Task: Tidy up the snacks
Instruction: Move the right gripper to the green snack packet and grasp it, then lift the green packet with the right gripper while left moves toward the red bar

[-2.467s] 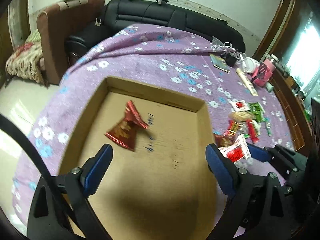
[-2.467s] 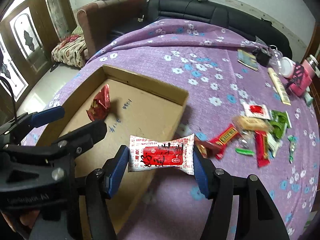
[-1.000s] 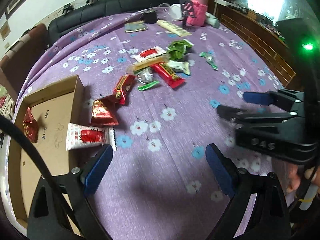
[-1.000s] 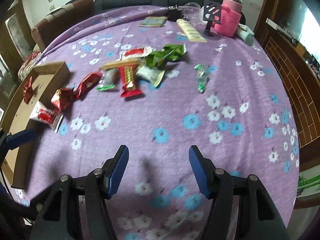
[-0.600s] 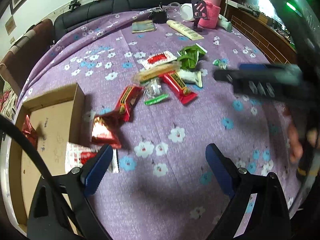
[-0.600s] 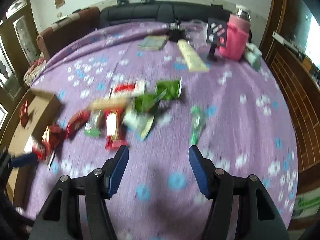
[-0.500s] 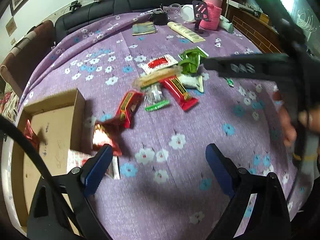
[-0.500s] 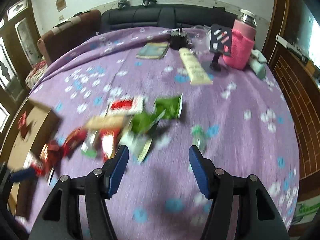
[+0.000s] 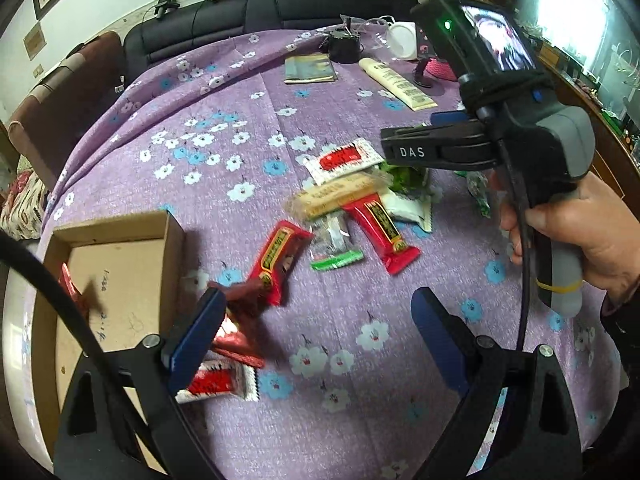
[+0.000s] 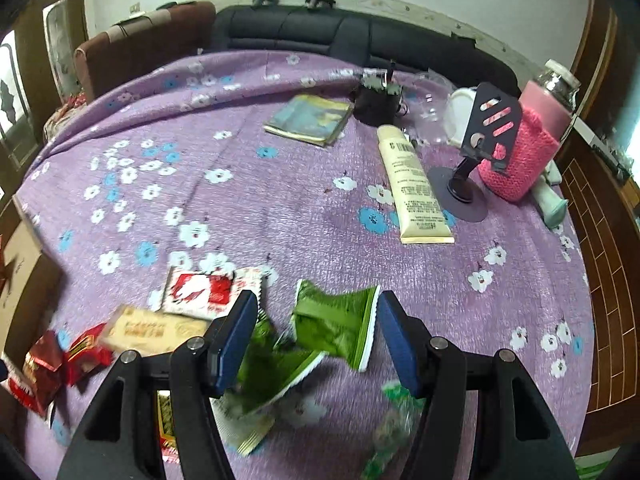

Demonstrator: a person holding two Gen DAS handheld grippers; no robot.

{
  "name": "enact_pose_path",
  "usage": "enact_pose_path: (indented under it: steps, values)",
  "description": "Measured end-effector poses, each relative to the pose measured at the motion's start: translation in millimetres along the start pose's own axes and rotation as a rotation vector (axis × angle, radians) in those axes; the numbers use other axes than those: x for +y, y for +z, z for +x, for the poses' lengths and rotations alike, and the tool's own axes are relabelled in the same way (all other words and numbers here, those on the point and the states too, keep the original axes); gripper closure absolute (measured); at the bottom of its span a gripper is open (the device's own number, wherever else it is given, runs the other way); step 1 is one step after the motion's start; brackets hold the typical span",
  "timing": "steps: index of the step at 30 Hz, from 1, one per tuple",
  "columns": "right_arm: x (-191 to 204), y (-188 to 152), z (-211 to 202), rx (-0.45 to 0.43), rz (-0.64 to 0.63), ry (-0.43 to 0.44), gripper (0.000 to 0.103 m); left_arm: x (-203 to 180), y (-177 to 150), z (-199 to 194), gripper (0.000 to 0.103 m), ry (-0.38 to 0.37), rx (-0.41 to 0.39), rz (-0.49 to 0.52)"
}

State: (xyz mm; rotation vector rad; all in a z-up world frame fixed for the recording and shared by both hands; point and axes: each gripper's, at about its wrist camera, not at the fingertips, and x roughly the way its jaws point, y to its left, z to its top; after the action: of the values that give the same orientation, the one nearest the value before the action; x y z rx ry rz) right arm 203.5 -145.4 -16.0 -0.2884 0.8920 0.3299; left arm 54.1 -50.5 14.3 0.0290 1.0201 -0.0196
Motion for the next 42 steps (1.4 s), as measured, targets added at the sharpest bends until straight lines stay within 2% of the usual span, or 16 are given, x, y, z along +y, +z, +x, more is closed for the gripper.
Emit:
enact_pose_path:
  steps: [3, 6, 10, 20, 26, 30, 38, 42]
  values:
    - [-10, 1, 12, 0.062, 0.053, 0.047, 0.042, 7, 11, 1, 0.009, -0.006, 0.004, -0.026]
    - [-17, -1, 22, 0.116, 0.081, 0.071, 0.061, 16, 20, 4, 0.009, -0.017, 0.012, -0.056]
    - [-18, -6, 18, 0.127, 0.081, 0.079, 0.064, 17, 31, 10, 0.009, -0.007, 0.011, -0.06]
    - [-37, -46, -12, 0.147, 0.121, 0.137, 0.065, 7, 66, 34, 0.009, -0.028, 0.029, -0.083]
    - [-51, -72, -29, 0.156, 0.143, 0.147, 0.065, -1, 88, 61, 0.009, -0.047, 0.088, -0.086]
    - [-55, -73, -28, 0.151, 0.154, 0.149, 0.065, -2, 99, 80, 0.009, -0.064, 0.134, -0.094]
    - [-61, -73, -28, 0.145, 0.167, 0.172, 0.063, -7, 90, 104, 0.012, -0.116, 0.251, -0.08]
    - [-60, -71, -30, 0.126, 0.137, 0.169, 0.062, -10, 78, 103, 0.012, -0.143, 0.253, -0.059]
